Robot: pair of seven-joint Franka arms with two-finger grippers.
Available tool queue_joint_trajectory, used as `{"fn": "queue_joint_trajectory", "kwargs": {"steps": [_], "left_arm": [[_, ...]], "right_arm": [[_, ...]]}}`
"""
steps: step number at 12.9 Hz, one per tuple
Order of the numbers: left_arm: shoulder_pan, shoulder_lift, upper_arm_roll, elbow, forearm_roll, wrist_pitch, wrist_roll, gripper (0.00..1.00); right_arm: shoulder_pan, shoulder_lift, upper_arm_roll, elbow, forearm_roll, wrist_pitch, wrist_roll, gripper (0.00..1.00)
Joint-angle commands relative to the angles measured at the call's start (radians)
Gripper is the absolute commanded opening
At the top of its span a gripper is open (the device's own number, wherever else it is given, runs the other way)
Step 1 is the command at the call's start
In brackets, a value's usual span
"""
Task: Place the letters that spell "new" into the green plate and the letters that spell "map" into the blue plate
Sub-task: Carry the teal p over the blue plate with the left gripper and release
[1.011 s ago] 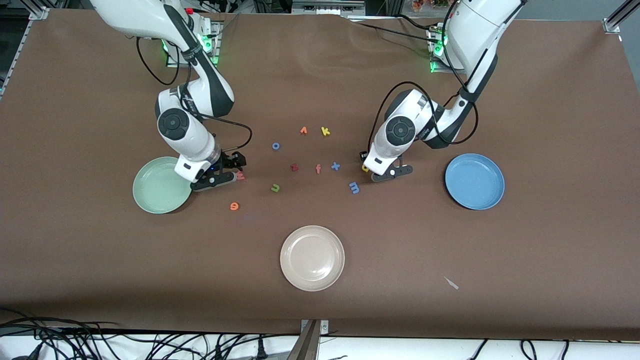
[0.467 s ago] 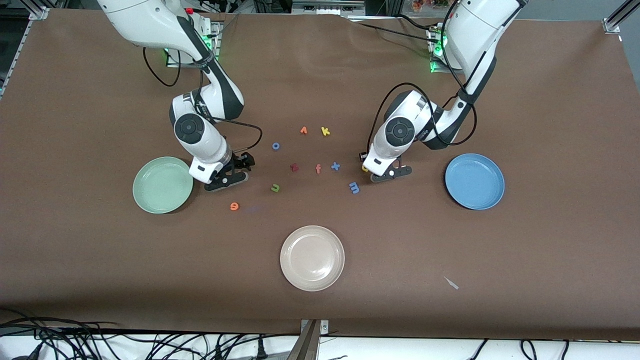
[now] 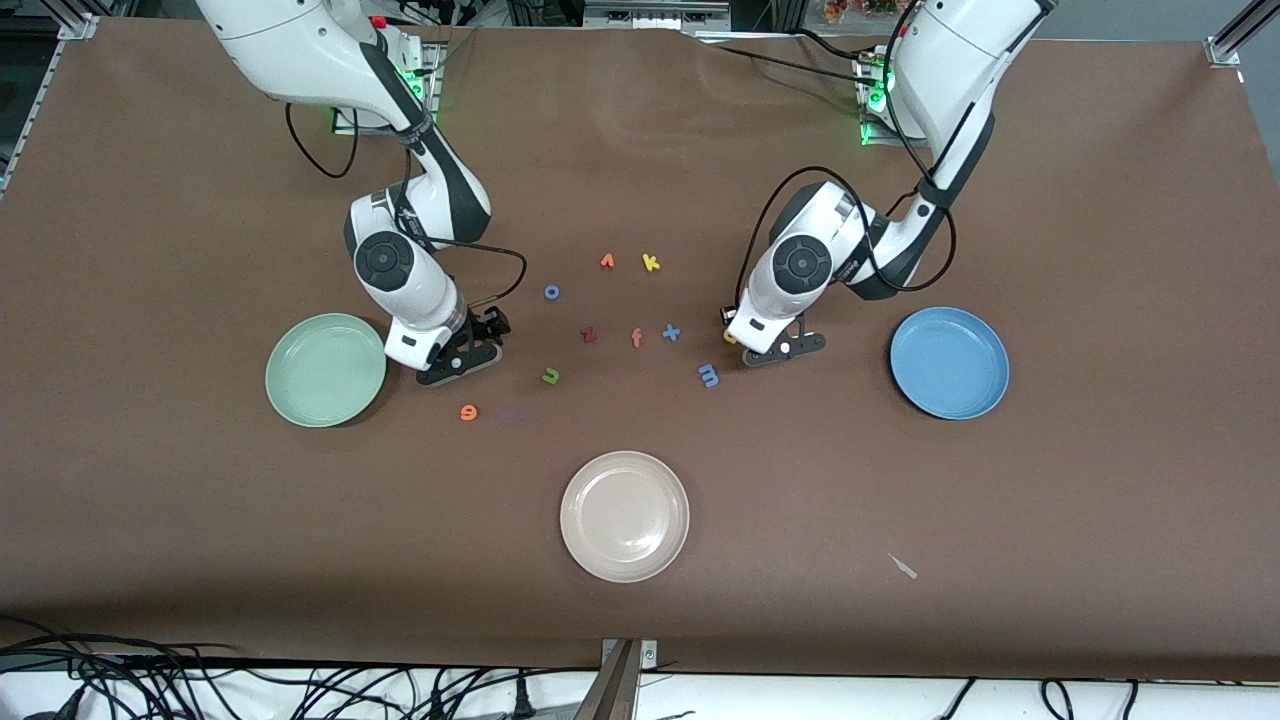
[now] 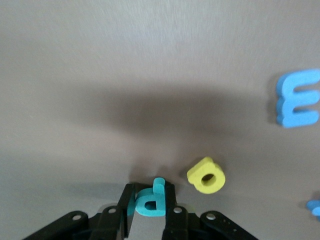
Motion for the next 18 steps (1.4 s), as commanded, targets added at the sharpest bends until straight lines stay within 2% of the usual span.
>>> {"fn": "queue_joint_trajectory", "kwargs": {"steps": [1,4,7,12,13,15,18], "left_arm": [[0.043,-0.098,0.008,0.079,0.025,-0.231,0.034,0.08],[0.143,-0.157,0.010,0.211,0.028,-0.507,0.135,0.08],[0.276,-0.209,0.005,0.233,0.123,-0.574,0.280,0.09],[0.518,-0.177,0.008,0.231,0.137,-0.549,0.636,0.11],[0.545,-0.147,0.008,0.221,0.139,-0.504,0.659,0.11],[0.563,-0.067,0.008,0.219,0.204,-0.430,0.658,0.14],[0.576,0.009,0.008,0.219,0.222,-0.352,0.649,0.16]], "right_arm": [[0.004,0.020,0.000,0.011,-0.018,0.016,-0.011,0.73],[0.016,0.026,-0.001,0.011,-0.019,0.018,-0.011,0.65],[0.018,0.029,-0.001,0.011,-0.021,0.023,-0.009,0.44],[0.018,0.034,-0.001,0.014,-0.019,0.024,-0.001,0.04],[0.018,0.031,-0.001,0.028,-0.019,0.020,-0.004,0.00],[0.013,0.011,-0.007,0.055,-0.018,-0.028,-0.004,0.00],[0.004,-0.029,-0.059,0.139,-0.016,-0.218,-0.012,0.00]]}}
